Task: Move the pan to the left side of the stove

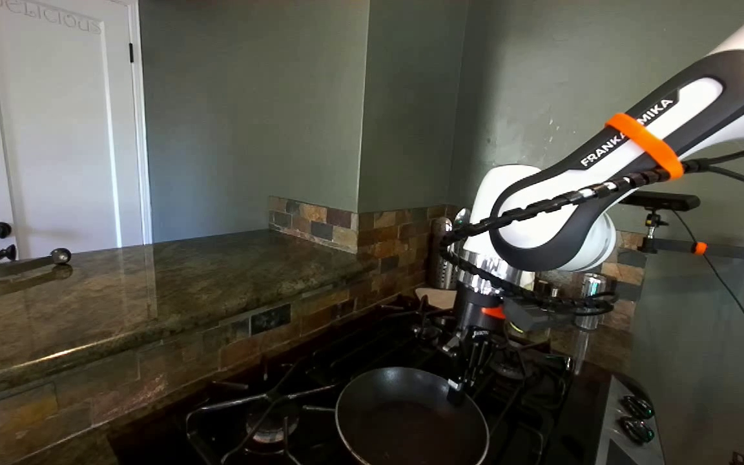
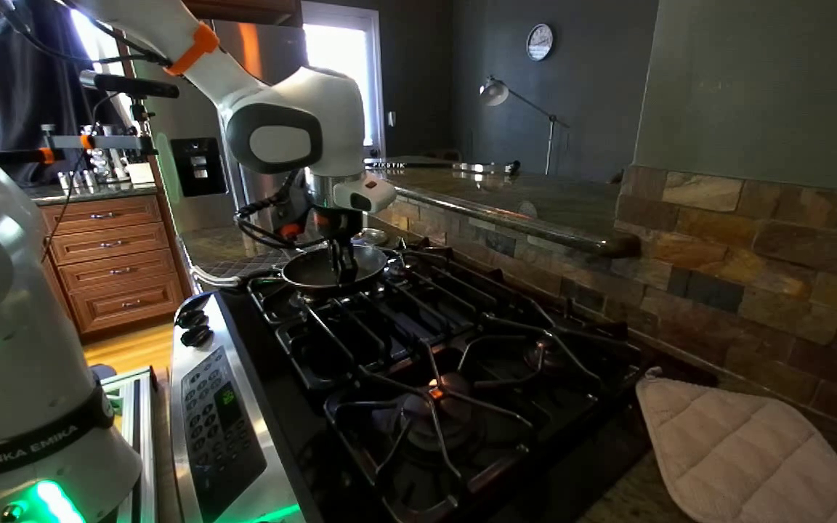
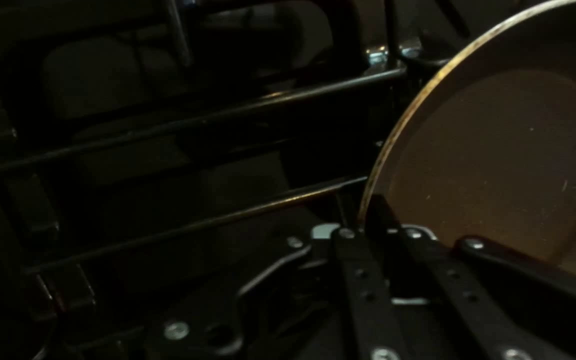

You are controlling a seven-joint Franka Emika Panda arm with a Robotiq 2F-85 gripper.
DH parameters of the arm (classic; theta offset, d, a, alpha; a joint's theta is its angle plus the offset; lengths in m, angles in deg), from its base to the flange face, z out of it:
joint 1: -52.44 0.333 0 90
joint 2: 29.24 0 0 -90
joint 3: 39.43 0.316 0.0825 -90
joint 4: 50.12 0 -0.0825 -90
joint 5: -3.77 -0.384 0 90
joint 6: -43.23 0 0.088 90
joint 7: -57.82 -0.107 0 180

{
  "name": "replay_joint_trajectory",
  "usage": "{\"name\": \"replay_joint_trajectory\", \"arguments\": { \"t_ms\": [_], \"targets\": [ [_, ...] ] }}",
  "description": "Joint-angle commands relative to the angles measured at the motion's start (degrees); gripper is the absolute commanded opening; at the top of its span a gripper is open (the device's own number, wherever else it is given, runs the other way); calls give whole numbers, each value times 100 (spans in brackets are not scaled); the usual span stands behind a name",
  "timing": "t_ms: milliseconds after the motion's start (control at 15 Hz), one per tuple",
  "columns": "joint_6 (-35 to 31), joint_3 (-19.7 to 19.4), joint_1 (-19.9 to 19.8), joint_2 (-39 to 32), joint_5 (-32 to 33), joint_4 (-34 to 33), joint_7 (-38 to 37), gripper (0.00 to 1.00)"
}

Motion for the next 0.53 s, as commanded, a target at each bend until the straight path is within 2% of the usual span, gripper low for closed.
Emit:
{"name": "replay_joint_trajectory", "arguments": {
  "t_ms": [0, 467],
  "targets": [
    [153, 118, 112, -36, -161, -6, 13, 3],
    [17, 419, 157, -94, -32, -11, -121, 3]
  ]
}}
